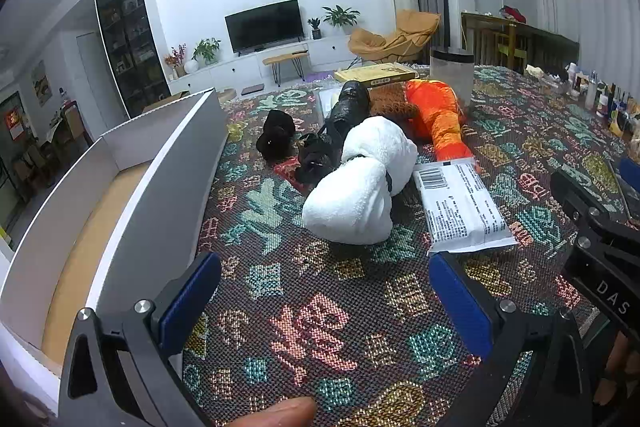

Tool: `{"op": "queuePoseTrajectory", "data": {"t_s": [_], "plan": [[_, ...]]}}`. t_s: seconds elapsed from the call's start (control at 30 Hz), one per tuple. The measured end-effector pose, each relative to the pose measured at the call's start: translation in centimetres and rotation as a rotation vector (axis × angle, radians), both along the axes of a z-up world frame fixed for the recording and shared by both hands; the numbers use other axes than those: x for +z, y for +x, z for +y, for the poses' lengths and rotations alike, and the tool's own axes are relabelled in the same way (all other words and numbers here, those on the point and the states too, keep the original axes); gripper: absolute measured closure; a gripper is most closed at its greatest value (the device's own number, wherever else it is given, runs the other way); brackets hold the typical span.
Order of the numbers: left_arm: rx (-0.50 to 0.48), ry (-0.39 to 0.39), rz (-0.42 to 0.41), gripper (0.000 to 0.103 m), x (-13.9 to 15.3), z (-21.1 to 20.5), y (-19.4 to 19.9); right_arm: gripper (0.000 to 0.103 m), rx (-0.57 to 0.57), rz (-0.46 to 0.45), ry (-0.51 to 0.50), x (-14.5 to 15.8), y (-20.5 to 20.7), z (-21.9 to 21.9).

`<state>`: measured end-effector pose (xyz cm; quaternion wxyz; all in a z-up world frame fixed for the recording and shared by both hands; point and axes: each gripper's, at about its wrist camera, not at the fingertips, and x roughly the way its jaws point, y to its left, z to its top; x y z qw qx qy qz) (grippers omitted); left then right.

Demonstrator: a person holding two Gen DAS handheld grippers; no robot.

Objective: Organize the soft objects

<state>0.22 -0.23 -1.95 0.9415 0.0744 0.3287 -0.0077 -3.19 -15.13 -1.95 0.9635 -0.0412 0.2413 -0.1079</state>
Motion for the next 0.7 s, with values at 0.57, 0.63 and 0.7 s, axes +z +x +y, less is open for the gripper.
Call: {"op": "queuePoseTrajectory", "data": {"t_s": [0.57,0.63,0.7], "plan": [[0.004,0.011,0.032,0.0,-1.2,0.1,0.4,0.008,0.0,0.003,0.001,0.0,0.0,0.0],[0.009,0.012,0.045,0.0,-1.5,0.2,0.5,0.008,0.0,0.002,0.001,0.0,0.1,0.0],[0.013,0.011,0.059,0.0,-1.9,0.4,0.7,0.008,0.0,0.002,0.002,0.0,0.1,0.0]]}}
